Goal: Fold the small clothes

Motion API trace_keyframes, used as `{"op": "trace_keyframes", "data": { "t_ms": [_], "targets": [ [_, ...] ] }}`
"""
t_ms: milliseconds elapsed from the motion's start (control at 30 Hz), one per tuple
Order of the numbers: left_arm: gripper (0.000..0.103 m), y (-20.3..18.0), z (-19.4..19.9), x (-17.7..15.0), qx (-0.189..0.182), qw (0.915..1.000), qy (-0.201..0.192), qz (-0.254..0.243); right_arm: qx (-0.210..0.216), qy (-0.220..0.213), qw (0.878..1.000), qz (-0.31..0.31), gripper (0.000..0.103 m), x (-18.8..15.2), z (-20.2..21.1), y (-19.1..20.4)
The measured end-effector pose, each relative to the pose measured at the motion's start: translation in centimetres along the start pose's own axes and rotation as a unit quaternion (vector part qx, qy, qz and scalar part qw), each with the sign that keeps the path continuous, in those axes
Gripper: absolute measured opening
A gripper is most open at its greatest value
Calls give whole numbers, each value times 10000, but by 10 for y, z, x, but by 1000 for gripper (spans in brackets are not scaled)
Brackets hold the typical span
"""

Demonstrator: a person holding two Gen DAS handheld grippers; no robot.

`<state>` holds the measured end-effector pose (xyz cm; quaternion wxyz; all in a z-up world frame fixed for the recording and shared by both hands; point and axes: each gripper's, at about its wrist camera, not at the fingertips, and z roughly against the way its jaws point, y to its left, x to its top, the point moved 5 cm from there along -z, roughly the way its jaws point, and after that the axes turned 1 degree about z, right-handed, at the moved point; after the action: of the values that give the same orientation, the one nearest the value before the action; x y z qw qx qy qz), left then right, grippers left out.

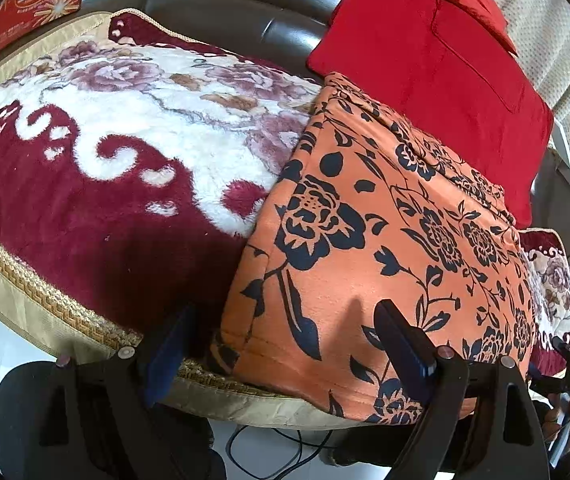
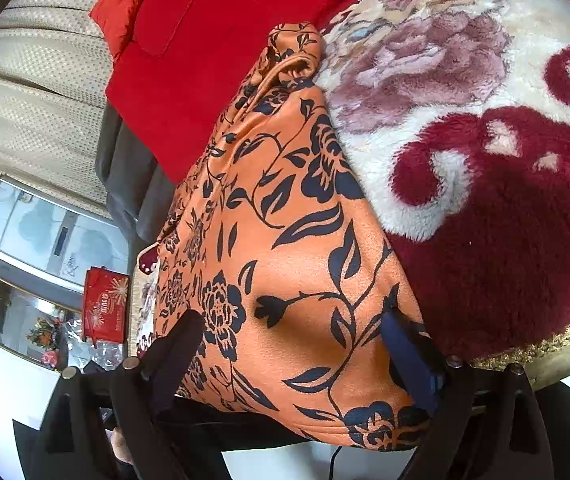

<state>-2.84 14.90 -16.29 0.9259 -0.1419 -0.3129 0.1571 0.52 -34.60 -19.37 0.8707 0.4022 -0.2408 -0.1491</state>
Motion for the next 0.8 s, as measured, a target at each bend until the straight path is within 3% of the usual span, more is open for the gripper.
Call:
{"op": "trace_keyframes", "data": {
  "t_ms": [233, 467, 800],
  "targets": [
    [90, 6, 17, -5, 29, 9999, -131, -69, 233, 20, 9997, -53, 92, 1, 18, -4],
    [90, -1, 20, -3, 53, 9994, -116, -310, -181, 93, 9997, 99, 92, 3, 37, -15],
    [90, -17, 9, -2, 136, 9980, -23, -613, -122, 305, 9993, 152, 92, -6, 25, -13]
  ]
}}
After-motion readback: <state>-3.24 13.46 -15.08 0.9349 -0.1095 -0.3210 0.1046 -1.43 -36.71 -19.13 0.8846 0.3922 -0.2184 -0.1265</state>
